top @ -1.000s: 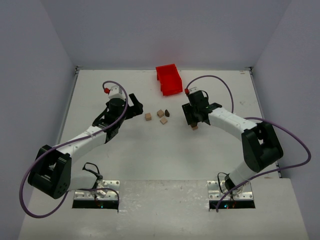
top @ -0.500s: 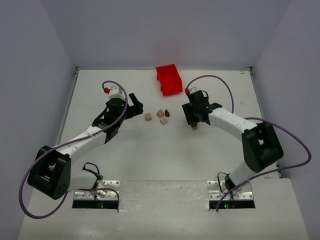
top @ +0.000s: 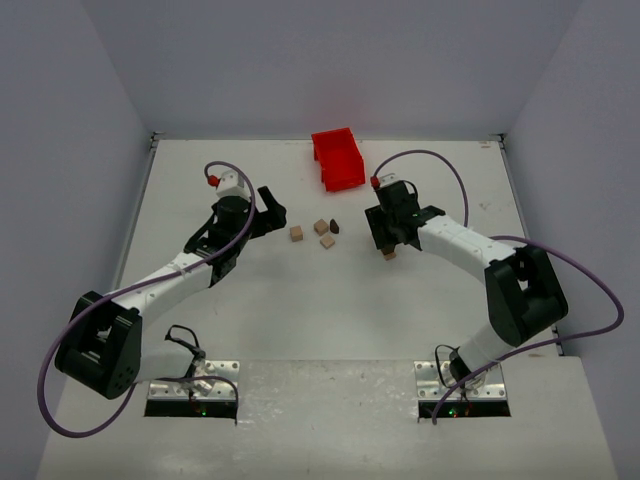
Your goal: Build the wood block tower
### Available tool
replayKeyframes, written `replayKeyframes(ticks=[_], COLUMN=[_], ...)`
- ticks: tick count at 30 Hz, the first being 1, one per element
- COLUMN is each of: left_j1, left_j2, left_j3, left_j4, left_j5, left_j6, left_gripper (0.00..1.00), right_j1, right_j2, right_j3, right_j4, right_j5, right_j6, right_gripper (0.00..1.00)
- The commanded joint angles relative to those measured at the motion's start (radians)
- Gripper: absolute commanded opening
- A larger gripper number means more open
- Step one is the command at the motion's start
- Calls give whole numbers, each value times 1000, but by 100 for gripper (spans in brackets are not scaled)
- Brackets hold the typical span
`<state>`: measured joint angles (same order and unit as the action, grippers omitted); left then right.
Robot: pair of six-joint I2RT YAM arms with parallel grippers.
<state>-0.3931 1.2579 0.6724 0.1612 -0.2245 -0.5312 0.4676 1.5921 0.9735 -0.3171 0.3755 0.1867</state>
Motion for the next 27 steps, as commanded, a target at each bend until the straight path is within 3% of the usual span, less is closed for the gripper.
replayKeyframes(ticks=[1, 16, 20, 22, 27], left_j1=[2, 2, 2, 2, 2], left_j2=[-30, -31, -36, -39, -57], left_j3=[-8, -8, -4, -1, 18], left_j4=[54, 55, 51, 47, 9], left_j5=[7, 7, 10, 11, -9], left_j6=[10, 11, 10, 9, -1], left_gripper=[100, 100, 100, 100, 100], right_j1=[-3, -3, -1, -1, -1], right_j2=[-38, -52, -63, -70, -106], right_j3=[-1, 19, 66, 111, 148], right_j4=[7, 24, 22, 21, 63], right_j5=[27, -67, -79, -109, -192], right_j6=[-1, -23, -49, -66, -99], right_gripper=[78, 78, 88, 99, 99])
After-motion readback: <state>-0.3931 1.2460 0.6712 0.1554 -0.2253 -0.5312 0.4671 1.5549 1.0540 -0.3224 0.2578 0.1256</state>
